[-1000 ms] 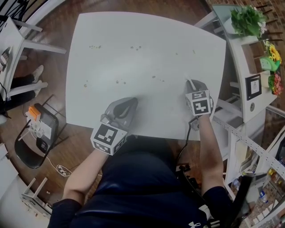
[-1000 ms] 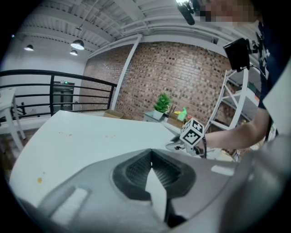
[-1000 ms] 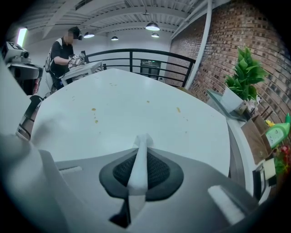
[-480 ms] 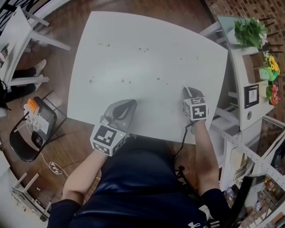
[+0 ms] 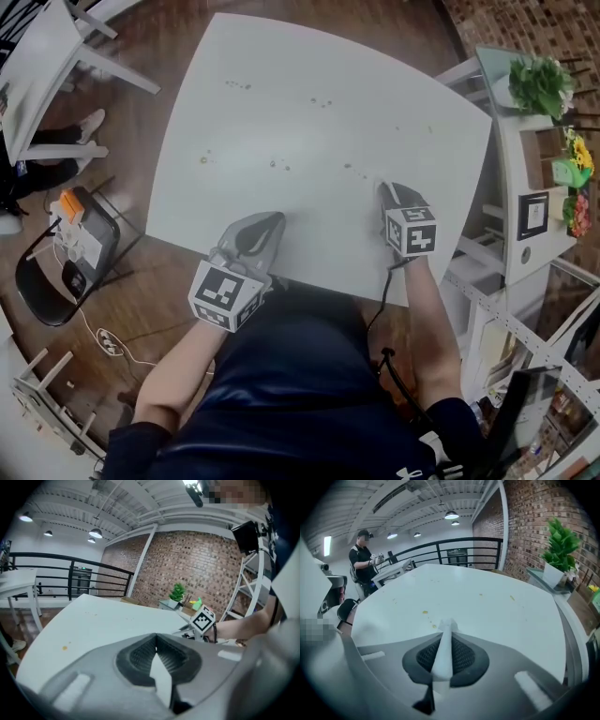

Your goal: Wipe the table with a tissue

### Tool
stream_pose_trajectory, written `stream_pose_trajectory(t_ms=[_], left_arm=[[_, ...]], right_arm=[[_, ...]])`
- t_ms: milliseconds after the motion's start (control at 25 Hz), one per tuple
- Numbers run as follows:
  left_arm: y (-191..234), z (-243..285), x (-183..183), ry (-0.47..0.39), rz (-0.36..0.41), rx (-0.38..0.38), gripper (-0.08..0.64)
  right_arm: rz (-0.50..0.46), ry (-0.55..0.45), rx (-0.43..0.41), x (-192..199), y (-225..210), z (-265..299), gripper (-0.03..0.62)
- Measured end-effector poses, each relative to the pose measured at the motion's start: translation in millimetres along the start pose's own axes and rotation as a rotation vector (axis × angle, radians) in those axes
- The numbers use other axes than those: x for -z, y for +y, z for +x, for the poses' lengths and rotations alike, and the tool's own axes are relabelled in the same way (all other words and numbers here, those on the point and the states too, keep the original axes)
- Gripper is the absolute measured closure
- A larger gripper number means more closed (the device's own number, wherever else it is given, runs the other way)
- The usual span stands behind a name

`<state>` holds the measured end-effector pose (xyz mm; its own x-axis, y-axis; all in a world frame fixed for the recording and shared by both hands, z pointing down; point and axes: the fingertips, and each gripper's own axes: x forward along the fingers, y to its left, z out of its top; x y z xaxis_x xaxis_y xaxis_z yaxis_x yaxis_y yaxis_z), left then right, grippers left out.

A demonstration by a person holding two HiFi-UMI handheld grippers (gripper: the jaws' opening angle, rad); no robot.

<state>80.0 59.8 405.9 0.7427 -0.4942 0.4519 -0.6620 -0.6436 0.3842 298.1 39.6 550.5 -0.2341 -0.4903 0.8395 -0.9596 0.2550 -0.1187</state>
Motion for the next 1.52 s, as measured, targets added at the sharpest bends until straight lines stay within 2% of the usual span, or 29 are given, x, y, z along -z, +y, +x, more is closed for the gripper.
stream_pose_trajectory(t_ms=[120,320,1320,1520], left_arm=[[3,-3,2,0.011,0.007,0.021,0.557],[19,-9,-3,0.001,0.004,0.019,0.558],[62,-39,-3,-0.019,-0.008,-0.031,0.557],[65,-43,-3,-0.013,-0.035,-0.03,0.558]], right_arm=[[-0.033,0.036,0.007,2,11,11,0.578],[-0.035,0.063,0.039,3,11,16,0.578],[-0.045,0.038,0.068,-36,36,45,0.578],[-0.046,0.033,0.075,-39,38,47,0.578]])
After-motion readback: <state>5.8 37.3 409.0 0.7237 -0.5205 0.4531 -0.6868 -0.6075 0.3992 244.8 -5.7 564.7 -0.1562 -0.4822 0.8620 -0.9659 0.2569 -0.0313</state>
